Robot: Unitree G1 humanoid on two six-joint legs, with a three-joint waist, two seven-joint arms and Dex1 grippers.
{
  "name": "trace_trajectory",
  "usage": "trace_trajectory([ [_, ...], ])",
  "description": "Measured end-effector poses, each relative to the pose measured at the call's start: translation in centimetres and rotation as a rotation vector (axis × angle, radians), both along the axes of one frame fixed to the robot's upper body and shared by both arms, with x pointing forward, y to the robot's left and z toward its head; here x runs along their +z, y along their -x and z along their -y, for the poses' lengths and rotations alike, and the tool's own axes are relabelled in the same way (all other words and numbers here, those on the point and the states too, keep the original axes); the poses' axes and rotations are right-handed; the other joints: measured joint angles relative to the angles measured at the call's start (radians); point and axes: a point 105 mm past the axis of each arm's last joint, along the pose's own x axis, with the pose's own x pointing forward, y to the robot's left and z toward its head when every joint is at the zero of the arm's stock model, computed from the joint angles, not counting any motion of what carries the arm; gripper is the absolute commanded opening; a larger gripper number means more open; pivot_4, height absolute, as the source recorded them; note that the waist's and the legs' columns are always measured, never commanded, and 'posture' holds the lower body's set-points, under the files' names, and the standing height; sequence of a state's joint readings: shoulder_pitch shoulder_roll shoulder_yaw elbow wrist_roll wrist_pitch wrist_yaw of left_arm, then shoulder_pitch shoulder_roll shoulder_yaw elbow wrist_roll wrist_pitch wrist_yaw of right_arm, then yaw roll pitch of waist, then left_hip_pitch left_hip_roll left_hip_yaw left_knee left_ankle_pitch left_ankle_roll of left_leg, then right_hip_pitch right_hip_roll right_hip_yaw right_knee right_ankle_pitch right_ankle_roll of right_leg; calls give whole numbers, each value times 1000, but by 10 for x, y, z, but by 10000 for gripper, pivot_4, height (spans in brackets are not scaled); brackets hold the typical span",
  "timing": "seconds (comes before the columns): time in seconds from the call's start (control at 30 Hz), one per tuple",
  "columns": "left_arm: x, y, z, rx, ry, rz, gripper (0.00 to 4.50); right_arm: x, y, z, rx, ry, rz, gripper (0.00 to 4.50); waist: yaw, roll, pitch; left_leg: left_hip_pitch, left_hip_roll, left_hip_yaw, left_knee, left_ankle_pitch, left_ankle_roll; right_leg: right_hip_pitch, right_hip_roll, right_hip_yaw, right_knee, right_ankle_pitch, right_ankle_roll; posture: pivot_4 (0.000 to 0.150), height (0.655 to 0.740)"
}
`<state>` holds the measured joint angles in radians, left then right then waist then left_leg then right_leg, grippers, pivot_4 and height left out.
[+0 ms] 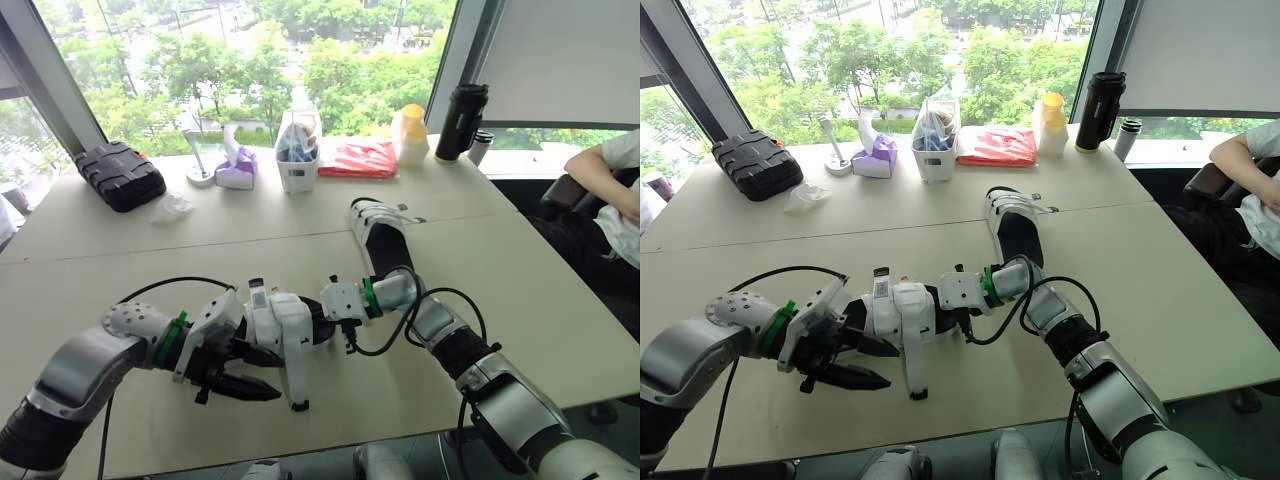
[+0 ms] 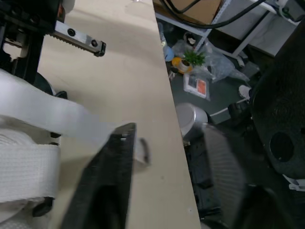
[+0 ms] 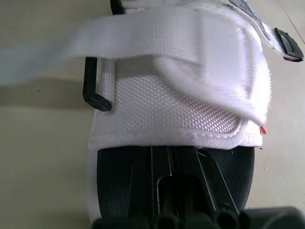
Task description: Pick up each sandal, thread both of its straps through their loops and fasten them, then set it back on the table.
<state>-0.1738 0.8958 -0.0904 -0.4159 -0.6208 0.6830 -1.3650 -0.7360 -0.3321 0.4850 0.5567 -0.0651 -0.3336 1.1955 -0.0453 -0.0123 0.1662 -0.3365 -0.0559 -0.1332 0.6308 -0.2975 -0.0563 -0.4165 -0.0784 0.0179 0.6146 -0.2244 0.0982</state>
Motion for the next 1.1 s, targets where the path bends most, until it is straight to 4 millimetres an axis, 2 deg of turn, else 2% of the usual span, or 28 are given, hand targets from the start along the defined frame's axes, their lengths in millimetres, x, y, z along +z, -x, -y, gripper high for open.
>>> trace_trajectory([
  [0.2, -13, 24, -14, 33, -35, -86, 26878, 0, -1, 1, -4, 3, -2, 0, 1, 0, 0, 0, 1, 0, 0, 0, 0, 0, 0, 0, 0, -1, 0, 1500, 7400],
  [0.3, -25, 33, -25, 112, -32, -159, 26878, -1, 0, 0, -3, 0, -3, 0, 0, 2, 0, 1, 1, 0, 0, 0, 0, 0, 0, 1, 0, -1, 0, 1500, 7400],
  [0.37, -34, 36, -23, 170, 6, -192, 26878, -1, -1, 2, -3, 4, -4, 0, 1, 2, 0, 1, 1, 0, 0, 0, 0, 1, -1, 0, 0, -2, 0, 1500, 7400],
  [0.47, -38, 29, -12, 256, 92, -186, 26878, -2, -1, 2, -10, 3, -6, 0, 3, -1, -1, 1, 1, -1, 1, 0, 0, 2, -1, -1, 0, -1, 0, 1500, 7400],
  [0.57, -44, 20, -10, 329, 105, -153, 26878, -2, 0, 2, -10, 2, -7, 0, 3, 1, -2, 3, 1, 0, 0, 0, 0, 3, -1, 0, 0, -2, 0, 1500, 7400],
  [0.7, -52, 8, 11, 430, 209, -131, 26878, -4, 2, 3, -10, 1, -10, 0, 4, 1, -3, 2, 0, -1, 0, 0, 0, 3, -1, -1, -2, 0, -1, 1500, 7400],
  [0.77, -58, 4, 13, 467, 213, -126, 26878, -4, 2, 3, -12, 2, -13, 0, 5, 2, -3, 2, 0, -1, 0, 0, 0, 3, -1, -1, -1, 0, -1, 1500, 7400],
  [1.1, -61, -2, 32, 474, 239, -137, 26878, -3, 3, 6, -20, 9, -12, 0, 8, 2, -3, 2, 0, -1, 0, 0, 1, 3, -2, -1, -2, -1, 1, 1500, 7400],
])
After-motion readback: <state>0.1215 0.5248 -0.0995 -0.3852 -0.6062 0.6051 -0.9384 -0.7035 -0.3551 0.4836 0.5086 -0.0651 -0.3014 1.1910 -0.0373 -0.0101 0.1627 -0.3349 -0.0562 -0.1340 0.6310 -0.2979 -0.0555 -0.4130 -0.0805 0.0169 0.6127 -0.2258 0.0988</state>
